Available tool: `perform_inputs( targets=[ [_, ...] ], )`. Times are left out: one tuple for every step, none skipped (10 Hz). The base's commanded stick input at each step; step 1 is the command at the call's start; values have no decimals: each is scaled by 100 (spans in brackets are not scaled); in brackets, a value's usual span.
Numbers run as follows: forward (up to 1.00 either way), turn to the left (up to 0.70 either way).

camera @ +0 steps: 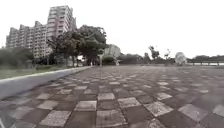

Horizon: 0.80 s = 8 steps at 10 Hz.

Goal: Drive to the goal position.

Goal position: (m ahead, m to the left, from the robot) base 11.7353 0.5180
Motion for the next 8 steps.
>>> perform_inputs(
  targets=[
    [100,0],
    [100,0],
    [100,0],
    [100,0],
    [100,0],
    [100,0],
    [100,0],
    [100,0]
  ],
)
